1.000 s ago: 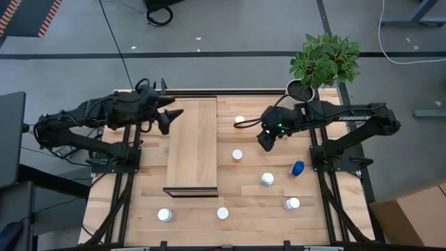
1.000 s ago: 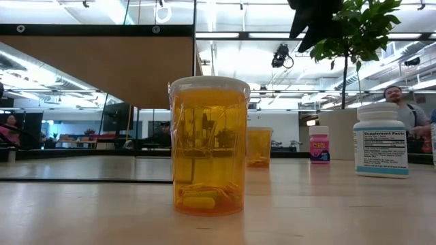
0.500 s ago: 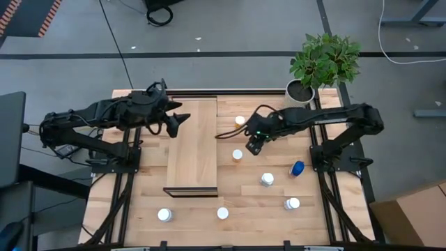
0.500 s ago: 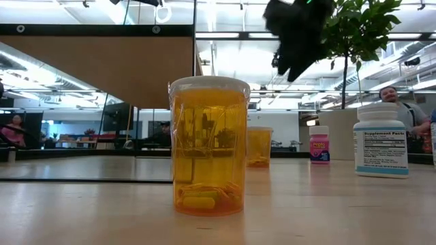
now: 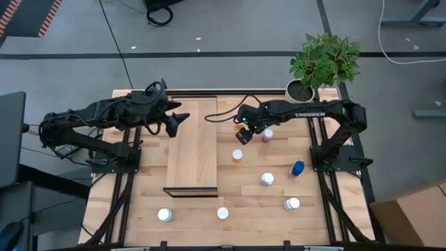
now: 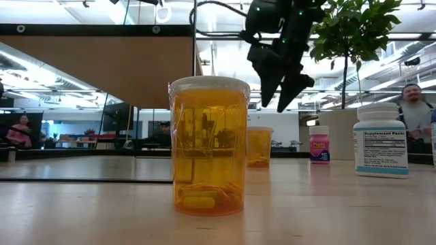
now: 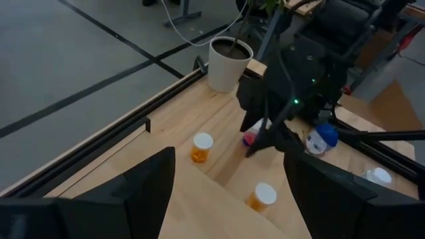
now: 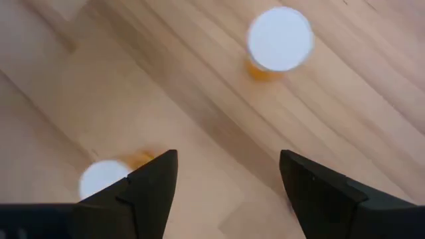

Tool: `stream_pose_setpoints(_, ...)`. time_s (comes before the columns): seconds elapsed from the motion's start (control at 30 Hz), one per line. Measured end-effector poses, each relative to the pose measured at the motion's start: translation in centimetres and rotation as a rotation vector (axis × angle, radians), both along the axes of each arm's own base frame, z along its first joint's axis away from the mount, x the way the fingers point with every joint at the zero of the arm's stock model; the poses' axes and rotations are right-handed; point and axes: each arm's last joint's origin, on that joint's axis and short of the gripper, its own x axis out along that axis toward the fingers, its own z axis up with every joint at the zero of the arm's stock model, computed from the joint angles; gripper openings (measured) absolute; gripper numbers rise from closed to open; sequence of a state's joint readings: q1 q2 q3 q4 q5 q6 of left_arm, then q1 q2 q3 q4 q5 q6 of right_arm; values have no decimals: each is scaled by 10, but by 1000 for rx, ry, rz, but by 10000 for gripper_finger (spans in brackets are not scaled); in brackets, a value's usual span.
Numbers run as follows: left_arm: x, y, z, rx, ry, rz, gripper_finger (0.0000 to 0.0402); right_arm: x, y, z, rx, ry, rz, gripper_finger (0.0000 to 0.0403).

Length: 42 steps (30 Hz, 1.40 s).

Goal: Pick and place medicine bottles onto shelf by color
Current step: Put the pink pill bottle on the shelf

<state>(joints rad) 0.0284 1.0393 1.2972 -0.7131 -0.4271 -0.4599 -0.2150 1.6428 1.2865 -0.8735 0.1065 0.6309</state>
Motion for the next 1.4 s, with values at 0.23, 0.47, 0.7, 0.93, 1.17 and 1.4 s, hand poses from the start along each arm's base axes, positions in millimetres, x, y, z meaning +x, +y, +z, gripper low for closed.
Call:
stream_pose_setpoints(0.23, -1, 0, -2, -1, 19, -2, 286, -24, -9, -5, 156, 181, -169, 273)
stream_pose_setpoints(0.47, -1, 0, -1, -2, 17, -1, 286, -36, -19, -6, 206, 259, -213, 273)
stream_pose_setpoints(0.7, -2, 0, -1, -1, 18, -2, 286, -38, -20, -6, 183, 281, -213, 273)
stream_pose_setpoints(0.93, -4, 0, -2, -2, 33, -1, 286, -44, -23, -14, 165, 316, -227, 273)
stream_pose_setpoints(1.17, -4, 0, -2, -2, 34, -1, 286, -49, -20, -35, 249, 317, -224, 273)
stream_pose_setpoints(1.4, -4, 0, -2, -2, 34, -1, 286, -48, -19, -40, 235, 304, -222, 273)
